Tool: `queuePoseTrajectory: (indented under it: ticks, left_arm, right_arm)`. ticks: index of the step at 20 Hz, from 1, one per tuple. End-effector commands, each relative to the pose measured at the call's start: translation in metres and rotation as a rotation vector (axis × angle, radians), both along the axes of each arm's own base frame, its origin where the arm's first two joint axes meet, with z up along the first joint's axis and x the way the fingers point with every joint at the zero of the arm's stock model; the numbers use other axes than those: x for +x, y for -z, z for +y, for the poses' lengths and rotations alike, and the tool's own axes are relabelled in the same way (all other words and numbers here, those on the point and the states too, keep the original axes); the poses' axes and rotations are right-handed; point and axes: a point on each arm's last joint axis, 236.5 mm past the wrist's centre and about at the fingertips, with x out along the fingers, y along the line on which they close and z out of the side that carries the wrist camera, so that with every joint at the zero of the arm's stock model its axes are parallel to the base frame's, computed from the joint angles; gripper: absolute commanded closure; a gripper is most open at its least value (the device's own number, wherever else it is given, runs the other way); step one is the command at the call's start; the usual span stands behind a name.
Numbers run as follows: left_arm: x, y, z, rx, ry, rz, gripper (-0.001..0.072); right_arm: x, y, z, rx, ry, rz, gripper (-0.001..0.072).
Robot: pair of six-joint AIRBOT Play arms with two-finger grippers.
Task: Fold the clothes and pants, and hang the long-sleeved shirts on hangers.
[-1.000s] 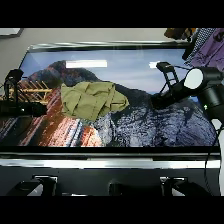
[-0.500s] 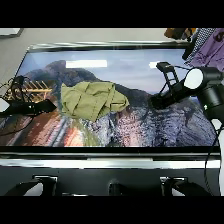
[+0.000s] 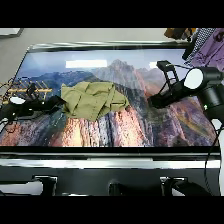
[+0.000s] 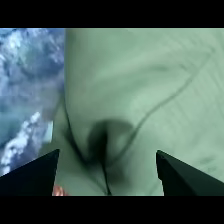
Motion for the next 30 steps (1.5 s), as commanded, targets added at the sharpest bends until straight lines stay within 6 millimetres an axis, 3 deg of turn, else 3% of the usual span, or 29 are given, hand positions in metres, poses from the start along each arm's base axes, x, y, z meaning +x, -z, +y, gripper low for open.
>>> queuePoseTrajectory:
  ticks: [1,3,4,5,7,8,9,10,11,15,17,21,27,28,29,30]
  left_arm:
    - [0.028,0.019,0.004,0.032,-0.044,-0.037,-0.0013]
    - [0.036,0.021,0.005,0.057,-0.065,-0.058,-0.0011]
    - [0.038,0.022,0.004,0.063,-0.066,-0.063,0.0038]
    - [0.038,0.023,0.001,0.064,-0.062,-0.063,0.0165]
    - [0.036,0.024,-0.006,0.071,-0.031,-0.067,0.0681]
    - [0.036,0.023,-0.008,0.072,-0.024,-0.068,0.0686]
    - [0.035,0.023,-0.008,0.069,-0.022,-0.065,0.0686]
    - [0.034,0.023,-0.009,0.067,-0.019,-0.064,0.0687]
    - [0.034,0.023,-0.009,0.067,-0.019,-0.064,0.0687]
    - [0.035,0.023,-0.009,0.068,-0.019,-0.066,0.0687]
    - [0.035,0.021,-0.009,0.068,-0.020,-0.069,0.0687]
    - [0.035,0.020,-0.009,0.068,-0.020,-0.070,0.0687]
    - [0.035,0.020,-0.009,0.068,-0.020,-0.070,0.0687]
    - [0.035,0.020,-0.009,0.068,-0.020,-0.070,0.0687]
    - [0.035,0.019,-0.009,0.068,-0.019,-0.072,0.0688]
    - [0.036,0.014,-0.008,0.070,-0.021,-0.082,0.0688]
  right_arm:
    - [0.007,-0.003,0.002,0.008,0.005,-0.031,0.0689]
    - [0.007,-0.003,0.002,0.010,0.005,-0.033,0.0689]
    - [0.007,-0.003,0.002,0.011,0.005,-0.033,0.0689]
    - [0.007,-0.003,0.002,0.010,0.005,-0.033,0.0689]
    - [0.018,-0.005,-0.003,-0.008,0.020,-0.077,0.0679]
    - [0.032,-0.007,-0.006,-0.002,0.075,-0.120,0.0667]
    - [0.043,-0.004,-0.006,0.025,0.158,-0.131,0.0526]
    - [0.053,0.005,-0.003,0.054,0.222,-0.116,0.0231]
    - [0.059,0.023,0.005,0.085,0.250,-0.070,0.0012]
    - [0.073,0.097,0.081,0.360,0.221,0.156,0.0015]
    - [0.090,0.123,0.102,0.460,0.261,0.185,0.0015]
    - [0.120,0.157,0.115,0.563,0.365,0.176,0.0015]
    - [0.130,0.185,0.128,0.638,0.392,0.204,0.0018]
    - [0.131,0.188,0.128,0.639,0.393,0.199,0.0074]
    - [0.133,0.188,0.127,0.633,0.379,0.180,0.0265]
    - [0.136,0.179,0.128,0.642,0.360,0.171,0.0576]
